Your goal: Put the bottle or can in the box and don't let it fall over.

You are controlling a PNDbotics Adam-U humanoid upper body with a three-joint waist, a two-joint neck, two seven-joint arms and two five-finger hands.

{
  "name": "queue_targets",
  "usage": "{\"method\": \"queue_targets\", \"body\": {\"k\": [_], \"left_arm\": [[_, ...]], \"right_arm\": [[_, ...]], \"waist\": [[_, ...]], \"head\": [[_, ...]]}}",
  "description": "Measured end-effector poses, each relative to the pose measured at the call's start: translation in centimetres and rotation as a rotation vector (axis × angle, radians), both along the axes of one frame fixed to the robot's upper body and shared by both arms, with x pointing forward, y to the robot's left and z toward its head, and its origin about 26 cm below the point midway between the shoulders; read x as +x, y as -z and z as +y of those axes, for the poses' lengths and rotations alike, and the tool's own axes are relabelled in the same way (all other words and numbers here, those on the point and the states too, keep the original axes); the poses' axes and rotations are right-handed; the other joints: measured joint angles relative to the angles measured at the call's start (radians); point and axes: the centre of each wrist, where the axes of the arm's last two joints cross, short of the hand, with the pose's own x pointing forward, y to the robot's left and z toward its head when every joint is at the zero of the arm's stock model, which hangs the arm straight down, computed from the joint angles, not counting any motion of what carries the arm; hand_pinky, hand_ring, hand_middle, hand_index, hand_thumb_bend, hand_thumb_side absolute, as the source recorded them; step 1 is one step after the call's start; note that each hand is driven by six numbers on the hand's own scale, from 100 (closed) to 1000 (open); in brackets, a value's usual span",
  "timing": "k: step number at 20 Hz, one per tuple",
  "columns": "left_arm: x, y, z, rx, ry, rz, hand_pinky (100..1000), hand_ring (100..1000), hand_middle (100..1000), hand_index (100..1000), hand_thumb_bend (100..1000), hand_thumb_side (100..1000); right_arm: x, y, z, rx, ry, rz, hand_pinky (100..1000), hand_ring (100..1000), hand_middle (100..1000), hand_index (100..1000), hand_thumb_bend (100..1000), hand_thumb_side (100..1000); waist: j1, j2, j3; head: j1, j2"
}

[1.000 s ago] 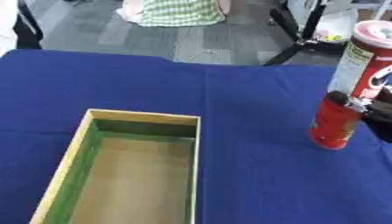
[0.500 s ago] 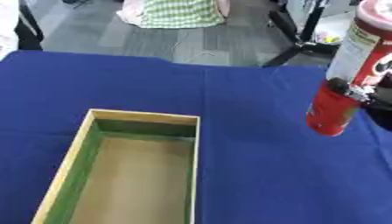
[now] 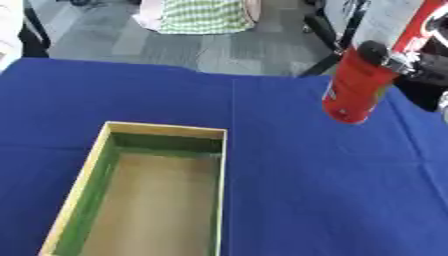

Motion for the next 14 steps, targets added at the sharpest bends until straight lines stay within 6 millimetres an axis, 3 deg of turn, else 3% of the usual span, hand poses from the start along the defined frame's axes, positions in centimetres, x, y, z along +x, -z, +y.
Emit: {"method": "queue_targets", "body": {"k": [9, 14], "left_arm": [[-0.2, 0.3, 0.2, -0.005, -0.007, 0.009, 990, 818, 841, 829, 100, 651], [-0.3, 0.5, 0.4, -0.006, -0.014, 0.016, 991, 818, 841, 829, 100, 652]], "right_arm": [[-0.7, -2.1, 4.5, -0.049, -0.172, -0.007, 972, 1000, 973, 390, 604, 100], [-0.7, -2.4, 6.5, -0.063, -0.235, 0.019, 970, 1000, 970, 396, 571, 100]], "waist": [[-0.003, -0.025, 0.012], [-0.003, -0.04, 0.013]], "head": [[-0.018, 0.024], [-0.026, 0.039]]}}
